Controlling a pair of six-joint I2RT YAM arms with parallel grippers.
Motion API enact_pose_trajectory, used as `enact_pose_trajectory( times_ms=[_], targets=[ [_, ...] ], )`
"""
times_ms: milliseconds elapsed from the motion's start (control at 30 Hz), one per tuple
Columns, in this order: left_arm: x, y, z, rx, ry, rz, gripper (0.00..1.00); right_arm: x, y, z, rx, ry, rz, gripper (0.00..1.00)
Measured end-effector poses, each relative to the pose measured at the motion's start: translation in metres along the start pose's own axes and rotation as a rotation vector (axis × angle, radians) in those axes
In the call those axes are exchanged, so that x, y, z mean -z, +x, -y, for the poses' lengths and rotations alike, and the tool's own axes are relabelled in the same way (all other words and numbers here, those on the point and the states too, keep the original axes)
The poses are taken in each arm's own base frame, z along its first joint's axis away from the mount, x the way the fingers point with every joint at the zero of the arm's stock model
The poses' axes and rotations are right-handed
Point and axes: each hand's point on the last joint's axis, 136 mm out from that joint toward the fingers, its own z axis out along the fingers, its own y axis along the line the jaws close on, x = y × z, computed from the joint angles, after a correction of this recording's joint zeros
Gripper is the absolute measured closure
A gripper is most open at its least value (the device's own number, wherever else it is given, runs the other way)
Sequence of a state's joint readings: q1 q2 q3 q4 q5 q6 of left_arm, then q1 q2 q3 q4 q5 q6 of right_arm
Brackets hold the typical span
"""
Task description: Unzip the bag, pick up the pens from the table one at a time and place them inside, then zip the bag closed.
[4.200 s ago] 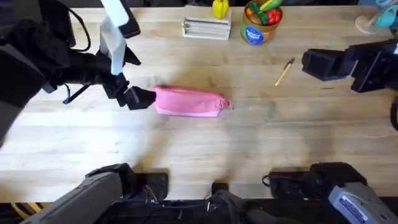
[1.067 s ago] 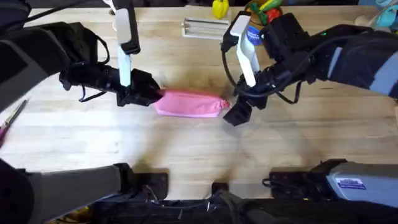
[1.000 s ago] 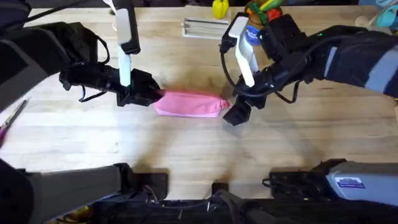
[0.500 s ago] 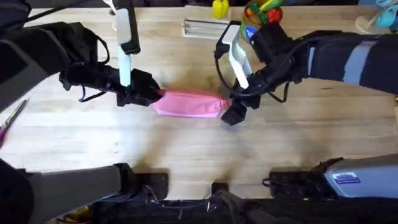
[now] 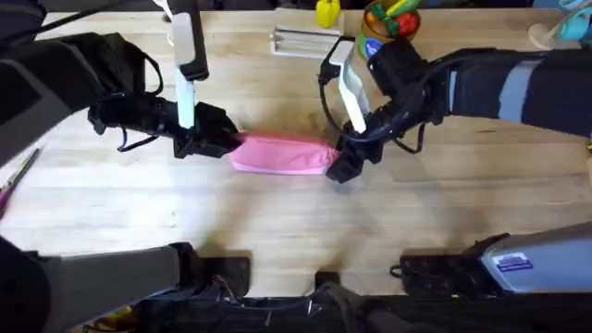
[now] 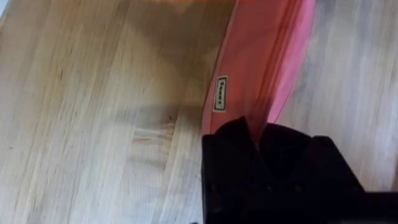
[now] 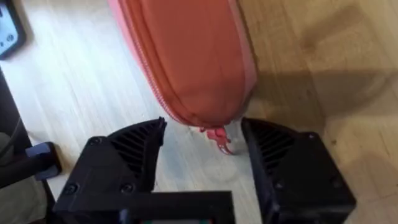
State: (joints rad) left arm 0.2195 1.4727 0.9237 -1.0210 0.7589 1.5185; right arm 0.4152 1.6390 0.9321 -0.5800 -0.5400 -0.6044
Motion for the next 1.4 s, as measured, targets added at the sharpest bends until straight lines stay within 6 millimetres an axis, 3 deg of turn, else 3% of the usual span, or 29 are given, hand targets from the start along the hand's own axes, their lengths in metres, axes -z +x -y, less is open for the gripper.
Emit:
enact_pose_trajectory(
  times_ms=[133, 333, 467, 633, 767, 1100, 1400],
  targets=[
    [0.0, 0.0, 0.0, 0.0, 0.0, 0.0, 0.958, 0.0, 0.0, 0.0, -0.002, -0.001, -0.002, 0.472],
    [0.0, 0.0, 0.0, 0.0, 0.0, 0.0, 0.958, 0.0, 0.002, -0.001, -0.007, -0.004, -0.006, 0.722],
    [0.0, 0.0, 0.0, -0.001, 0.0, 0.0, 0.958, 0.0, 0.003, -0.001, -0.009, -0.003, -0.01, 0.96],
    [0.0, 0.0, 0.0, 0.0, 0.0, 0.0, 0.958, 0.002, 0.01, -0.002, -0.025, 0.002, -0.055, 0.971],
    [0.0, 0.0, -0.001, -0.003, -0.003, 0.0, 0.958, 0.014, 0.006, 0.002, -0.031, 0.032, -0.09, 0.971],
    [0.0, 0.0, -0.001, -0.003, -0.003, 0.0, 0.958, 0.065, -0.05, -0.003, 0.035, 0.083, 0.006, 0.971],
    [0.0, 0.001, -0.001, -0.002, -0.004, -0.006, 0.958, 0.071, -0.075, -0.027, 0.054, -0.05, 0.124, 0.972]
  ],
)
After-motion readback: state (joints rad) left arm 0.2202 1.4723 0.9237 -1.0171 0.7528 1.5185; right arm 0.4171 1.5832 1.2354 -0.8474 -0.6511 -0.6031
